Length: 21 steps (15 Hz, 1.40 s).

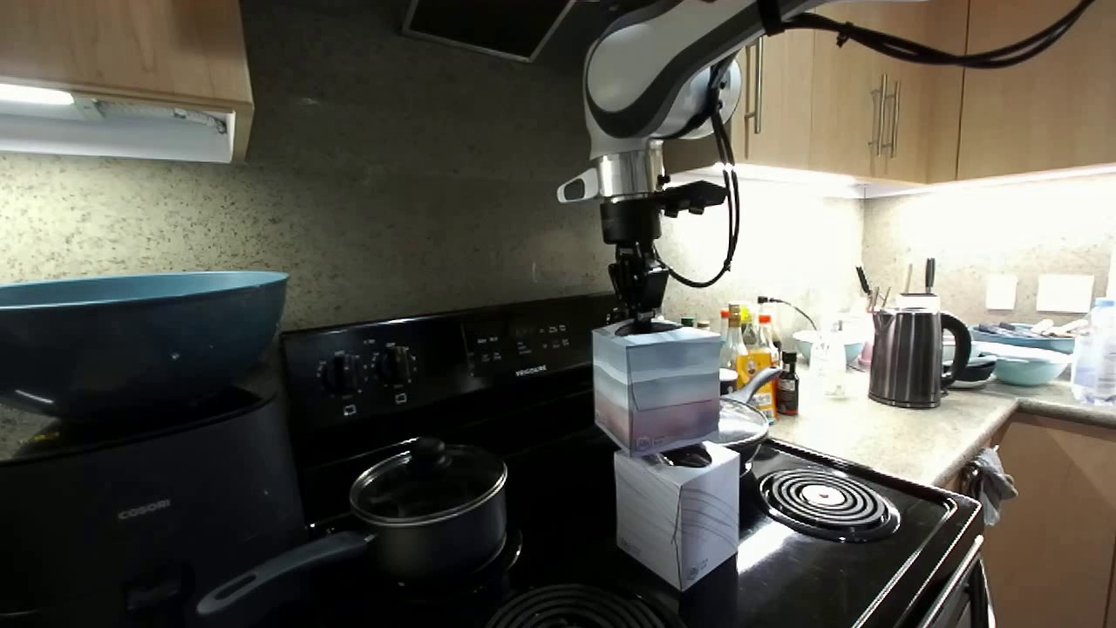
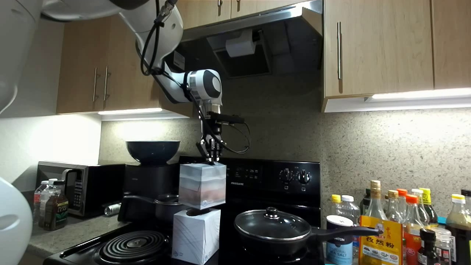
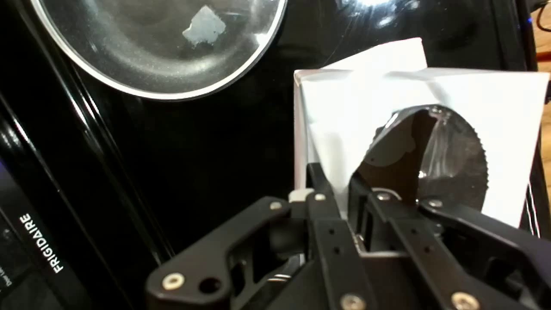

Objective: Pick up the tissue box on top and then set it back down on the other box.

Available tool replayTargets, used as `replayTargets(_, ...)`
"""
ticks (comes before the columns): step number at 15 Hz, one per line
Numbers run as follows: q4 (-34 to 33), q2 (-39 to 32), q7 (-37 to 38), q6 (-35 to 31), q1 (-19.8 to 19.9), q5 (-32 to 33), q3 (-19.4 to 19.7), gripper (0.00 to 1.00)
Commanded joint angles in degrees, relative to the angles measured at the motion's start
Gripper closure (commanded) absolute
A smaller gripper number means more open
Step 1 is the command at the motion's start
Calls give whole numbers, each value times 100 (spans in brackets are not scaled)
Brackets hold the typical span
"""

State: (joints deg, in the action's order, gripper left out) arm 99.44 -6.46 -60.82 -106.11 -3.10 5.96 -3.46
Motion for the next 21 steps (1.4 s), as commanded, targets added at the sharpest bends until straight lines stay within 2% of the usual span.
replayTargets(1,120,-29,-807,-525,99,-142,-42,97)
replayTargets(2,85,-67,-929,-578,94,-163,-49,97)
replayTargets(4,53,-71,-691,-592,47,-20,-38,97)
replayTargets(5,12,-117,-612,-465,36,-23,-39,87)
replayTargets(6,12,-118,-612,-471,35,-23,-40,87)
replayTargets(7,9,-118,-612,-472,35,-23,-40,97)
replayTargets(14,403,42,-725,-487,52,-143,-60,97)
replayTargets(21,940,458,-478,-583,31,-102,-31,97)
